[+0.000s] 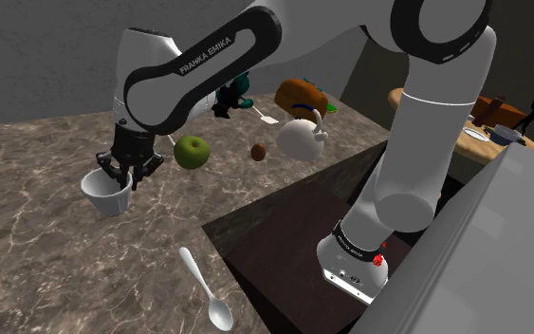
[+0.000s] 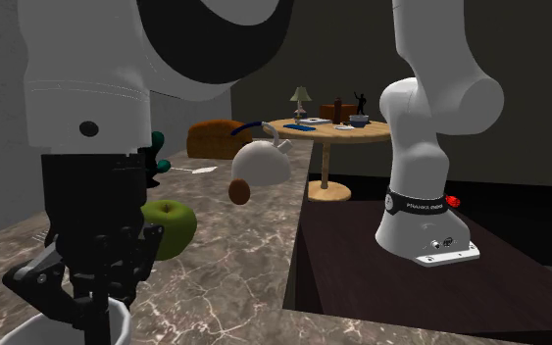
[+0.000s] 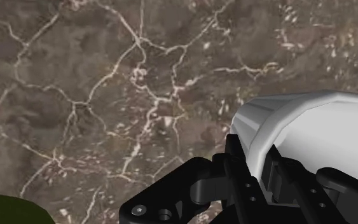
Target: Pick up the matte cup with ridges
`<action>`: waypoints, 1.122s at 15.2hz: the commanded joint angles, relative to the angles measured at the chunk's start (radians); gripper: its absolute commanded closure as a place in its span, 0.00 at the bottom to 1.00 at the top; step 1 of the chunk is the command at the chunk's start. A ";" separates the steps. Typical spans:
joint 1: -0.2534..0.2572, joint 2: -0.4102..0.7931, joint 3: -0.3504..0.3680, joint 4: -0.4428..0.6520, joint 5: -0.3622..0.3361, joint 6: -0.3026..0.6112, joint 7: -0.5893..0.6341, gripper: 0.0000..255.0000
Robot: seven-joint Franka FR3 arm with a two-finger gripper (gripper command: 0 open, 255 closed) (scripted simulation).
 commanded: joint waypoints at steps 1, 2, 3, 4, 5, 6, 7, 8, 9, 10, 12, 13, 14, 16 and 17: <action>0.000 0.001 0.000 0.000 0.000 0.000 0.000 1.00; 0.000 0.001 0.000 0.000 0.000 0.000 0.000 1.00; 0.000 0.001 0.000 0.000 0.000 0.000 0.000 1.00; 0.000 0.001 0.000 0.000 0.000 0.000 0.000 1.00; 0.000 0.000 0.000 0.000 0.000 0.000 -0.001 1.00; -0.001 -0.002 0.000 -0.003 0.001 0.001 -0.001 1.00; -0.002 -0.011 0.001 0.000 0.004 -0.011 -0.001 1.00; -0.003 -0.021 0.002 0.003 0.006 -0.023 -0.001 1.00; -0.005 -0.029 0.003 0.006 0.007 -0.035 0.000 1.00; -0.006 -0.038 0.004 0.010 0.009 -0.047 0.001 1.00; -0.008 -0.055 0.005 0.018 0.013 -0.071 0.002 1.00; -0.009 -0.064 0.006 0.022 0.015 -0.083 0.002 1.00; -0.010 -0.072 0.006 0.026 0.016 -0.096 0.003 1.00; -0.012 -0.088 0.007 0.036 0.019 -0.120 0.005 1.00; -0.013 -0.095 0.008 0.041 0.021 -0.133 0.006 1.00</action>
